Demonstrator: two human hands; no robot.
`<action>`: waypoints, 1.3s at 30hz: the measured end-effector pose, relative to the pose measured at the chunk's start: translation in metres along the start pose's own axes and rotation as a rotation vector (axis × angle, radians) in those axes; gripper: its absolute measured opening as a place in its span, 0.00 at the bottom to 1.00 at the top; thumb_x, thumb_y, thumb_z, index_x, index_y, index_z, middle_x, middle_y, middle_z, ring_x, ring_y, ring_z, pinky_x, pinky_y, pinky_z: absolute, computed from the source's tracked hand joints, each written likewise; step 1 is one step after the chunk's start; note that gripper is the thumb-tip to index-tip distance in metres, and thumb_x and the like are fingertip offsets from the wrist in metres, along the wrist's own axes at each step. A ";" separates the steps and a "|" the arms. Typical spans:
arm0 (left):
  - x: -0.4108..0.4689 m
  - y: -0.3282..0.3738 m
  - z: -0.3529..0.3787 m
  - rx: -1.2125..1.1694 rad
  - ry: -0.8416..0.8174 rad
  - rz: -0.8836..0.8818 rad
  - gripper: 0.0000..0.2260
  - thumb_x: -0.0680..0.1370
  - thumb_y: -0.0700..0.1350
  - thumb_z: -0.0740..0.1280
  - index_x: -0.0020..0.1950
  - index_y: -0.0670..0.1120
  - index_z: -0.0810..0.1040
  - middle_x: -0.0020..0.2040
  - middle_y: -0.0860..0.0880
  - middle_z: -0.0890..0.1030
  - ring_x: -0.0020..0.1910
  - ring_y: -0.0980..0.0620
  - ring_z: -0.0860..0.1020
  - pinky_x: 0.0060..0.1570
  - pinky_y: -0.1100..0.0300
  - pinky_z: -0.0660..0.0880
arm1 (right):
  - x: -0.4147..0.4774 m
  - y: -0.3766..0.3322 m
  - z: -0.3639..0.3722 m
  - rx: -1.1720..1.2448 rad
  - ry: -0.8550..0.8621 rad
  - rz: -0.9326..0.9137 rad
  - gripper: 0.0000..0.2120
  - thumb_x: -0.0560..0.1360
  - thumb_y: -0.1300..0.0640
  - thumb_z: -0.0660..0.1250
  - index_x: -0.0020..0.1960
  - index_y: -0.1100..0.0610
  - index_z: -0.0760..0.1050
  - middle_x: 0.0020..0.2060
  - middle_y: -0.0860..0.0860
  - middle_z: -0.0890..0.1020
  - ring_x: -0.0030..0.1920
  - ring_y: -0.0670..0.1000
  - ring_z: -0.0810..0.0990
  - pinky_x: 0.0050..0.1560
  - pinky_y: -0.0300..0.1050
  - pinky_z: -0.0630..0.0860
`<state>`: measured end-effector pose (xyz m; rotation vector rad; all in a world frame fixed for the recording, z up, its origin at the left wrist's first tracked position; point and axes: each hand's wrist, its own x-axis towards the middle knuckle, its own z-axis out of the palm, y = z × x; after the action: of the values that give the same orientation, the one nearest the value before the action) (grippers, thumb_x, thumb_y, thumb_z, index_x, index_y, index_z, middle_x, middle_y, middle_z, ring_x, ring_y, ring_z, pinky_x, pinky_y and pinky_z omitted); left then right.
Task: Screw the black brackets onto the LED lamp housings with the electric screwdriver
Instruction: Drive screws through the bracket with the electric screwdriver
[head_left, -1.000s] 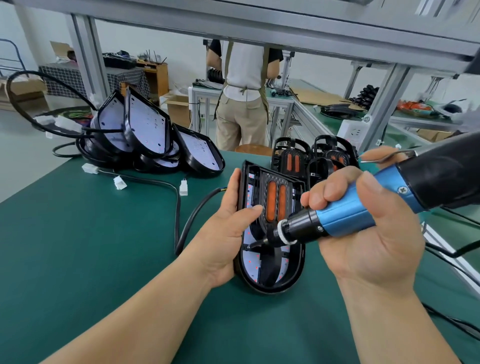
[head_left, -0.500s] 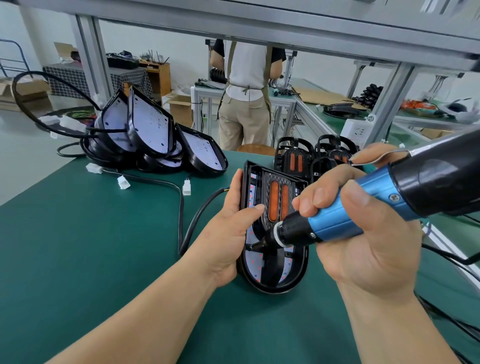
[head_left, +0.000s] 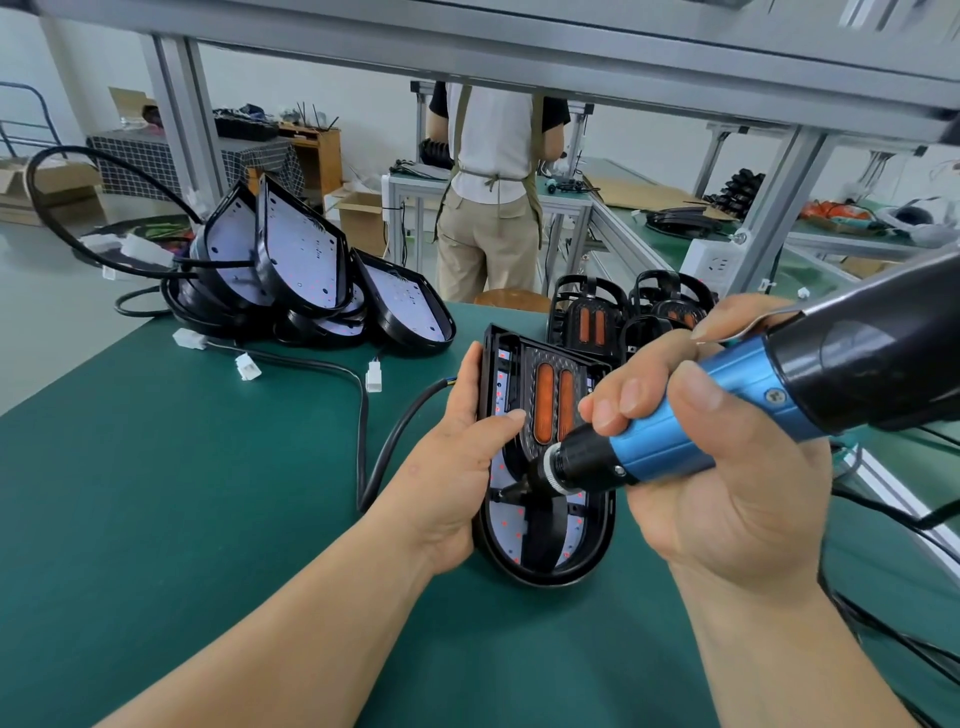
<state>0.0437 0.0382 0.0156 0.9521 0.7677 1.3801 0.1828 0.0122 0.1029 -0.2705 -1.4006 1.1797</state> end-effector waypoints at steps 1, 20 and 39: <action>0.000 0.000 0.000 0.002 0.002 -0.001 0.31 0.80 0.40 0.61 0.75 0.69 0.58 0.66 0.53 0.80 0.66 0.47 0.77 0.71 0.41 0.67 | -0.001 0.003 -0.001 0.046 0.030 -0.063 0.09 0.62 0.58 0.66 0.31 0.45 0.81 0.22 0.46 0.76 0.26 0.47 0.75 0.38 0.43 0.78; 0.007 -0.005 -0.006 -0.004 0.019 -0.036 0.29 0.83 0.36 0.58 0.75 0.67 0.61 0.63 0.53 0.82 0.59 0.49 0.82 0.59 0.50 0.76 | -0.003 0.022 -0.013 0.146 0.161 -0.095 0.13 0.66 0.61 0.67 0.49 0.56 0.69 0.28 0.52 0.75 0.28 0.54 0.75 0.39 0.49 0.76; 0.009 -0.009 -0.013 -0.066 0.026 -0.045 0.29 0.82 0.37 0.59 0.74 0.67 0.62 0.63 0.51 0.82 0.58 0.47 0.82 0.53 0.49 0.81 | -0.001 0.030 -0.022 0.184 0.275 -0.052 0.10 0.68 0.64 0.67 0.45 0.53 0.71 0.27 0.52 0.75 0.29 0.55 0.75 0.39 0.51 0.77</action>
<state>0.0369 0.0485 0.0032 0.8621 0.7538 1.3731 0.1881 0.0352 0.0743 -0.2545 -1.0472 1.1716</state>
